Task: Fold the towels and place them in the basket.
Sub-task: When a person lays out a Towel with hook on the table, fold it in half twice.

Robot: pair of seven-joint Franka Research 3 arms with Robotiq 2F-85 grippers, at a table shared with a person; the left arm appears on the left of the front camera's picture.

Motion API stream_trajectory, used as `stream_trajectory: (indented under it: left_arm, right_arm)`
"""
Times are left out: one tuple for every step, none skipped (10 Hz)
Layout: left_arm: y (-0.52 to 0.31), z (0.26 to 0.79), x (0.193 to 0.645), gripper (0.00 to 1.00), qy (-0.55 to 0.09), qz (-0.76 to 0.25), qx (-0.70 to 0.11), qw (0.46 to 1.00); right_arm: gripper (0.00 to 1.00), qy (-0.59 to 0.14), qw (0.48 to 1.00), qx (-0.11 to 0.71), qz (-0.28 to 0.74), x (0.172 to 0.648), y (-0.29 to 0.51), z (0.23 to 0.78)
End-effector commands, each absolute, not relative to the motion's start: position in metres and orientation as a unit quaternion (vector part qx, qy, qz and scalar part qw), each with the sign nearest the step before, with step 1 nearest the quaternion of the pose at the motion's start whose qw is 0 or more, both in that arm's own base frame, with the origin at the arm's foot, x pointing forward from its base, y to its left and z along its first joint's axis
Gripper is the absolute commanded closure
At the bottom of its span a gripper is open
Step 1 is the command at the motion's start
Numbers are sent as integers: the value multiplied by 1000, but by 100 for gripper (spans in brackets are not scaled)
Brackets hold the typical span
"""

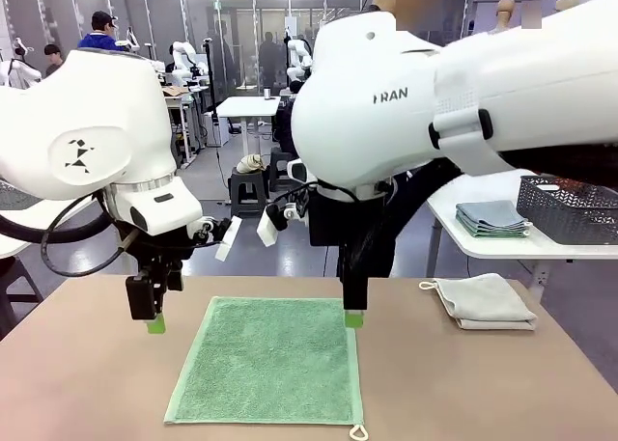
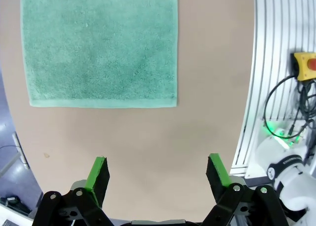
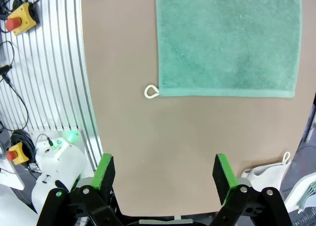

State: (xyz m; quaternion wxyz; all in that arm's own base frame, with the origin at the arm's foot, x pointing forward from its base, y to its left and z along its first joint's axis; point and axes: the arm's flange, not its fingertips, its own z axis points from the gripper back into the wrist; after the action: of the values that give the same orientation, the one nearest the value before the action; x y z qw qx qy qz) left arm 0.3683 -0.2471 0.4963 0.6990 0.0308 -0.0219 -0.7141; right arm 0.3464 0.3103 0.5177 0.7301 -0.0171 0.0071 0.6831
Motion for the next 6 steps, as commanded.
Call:
stream_trajectory:
  left_arm:
    - [-239,486,359,0,-36,-721,30,691]
    - [-237,482,355,0,-35,-722,28,690]
    - [-237,477,351,0,-31,-723,26,690]
    - [-237,471,347,0,-30,-727,23,685]
    - [-238,463,344,0,-27,-732,20,680]
    - [-239,455,339,0,-19,-733,14,679]
  right_arm:
    - [0,-6,714,-4,700,331,301,500]
    - [0,-3,714,-2,700,327,301,492]
    - [0,-4,713,4,701,321,301,484]
    - [0,-6,711,11,703,317,300,476]
    - [0,-5,708,16,706,314,300,468]
    - [0,-2,706,29,708,310,303,458]
